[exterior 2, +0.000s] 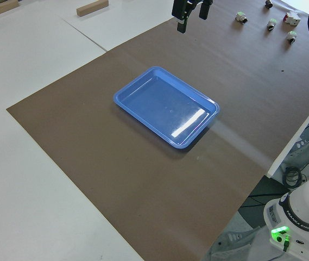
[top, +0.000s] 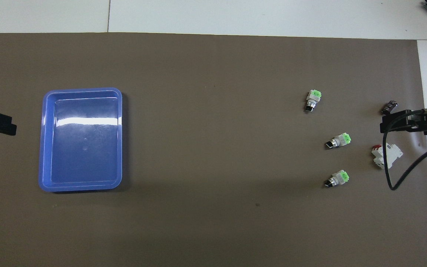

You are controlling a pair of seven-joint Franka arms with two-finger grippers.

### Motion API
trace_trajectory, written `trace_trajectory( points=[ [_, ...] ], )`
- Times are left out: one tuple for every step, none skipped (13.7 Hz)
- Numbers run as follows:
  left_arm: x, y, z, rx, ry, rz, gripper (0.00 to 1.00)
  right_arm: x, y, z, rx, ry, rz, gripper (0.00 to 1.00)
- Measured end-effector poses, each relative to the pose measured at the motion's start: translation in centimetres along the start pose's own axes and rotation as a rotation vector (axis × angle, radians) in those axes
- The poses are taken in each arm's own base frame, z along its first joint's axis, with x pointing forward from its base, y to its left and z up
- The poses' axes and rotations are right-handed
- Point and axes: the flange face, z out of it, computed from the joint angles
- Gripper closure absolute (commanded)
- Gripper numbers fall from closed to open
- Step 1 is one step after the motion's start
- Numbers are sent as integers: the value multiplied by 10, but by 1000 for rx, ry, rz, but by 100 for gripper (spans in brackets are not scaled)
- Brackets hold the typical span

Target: Turn and place switch with both arms

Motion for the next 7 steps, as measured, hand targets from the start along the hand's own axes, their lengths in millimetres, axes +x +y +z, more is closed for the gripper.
trace_trajectory(
  points=[
    [0, 0, 0, -2, 0, 0, 0, 0, 0, 0, 0, 1, 1, 0],
    [0, 1, 0, -4, 1, 1, 0, 0, 1, 0, 0, 1, 3, 0],
    [0, 2, 0, -4, 1, 4, 0, 0, 1, 0, 0, 1, 4, 0],
    [0, 3, -1, -4, 1, 6, 0, 0, 2, 0, 0, 1, 5, 0],
    [0, 4, -1, -4, 2, 8, 0, 0, 3, 0, 0, 1, 7, 0],
    [-1, 6, -1, -4, 2, 11, 0, 0, 4, 0, 1, 2, 9, 0],
    [-1, 8, -1, -4, 2, 14, 0, 1, 5, -1, 1, 6, 11, 0]
  ],
)
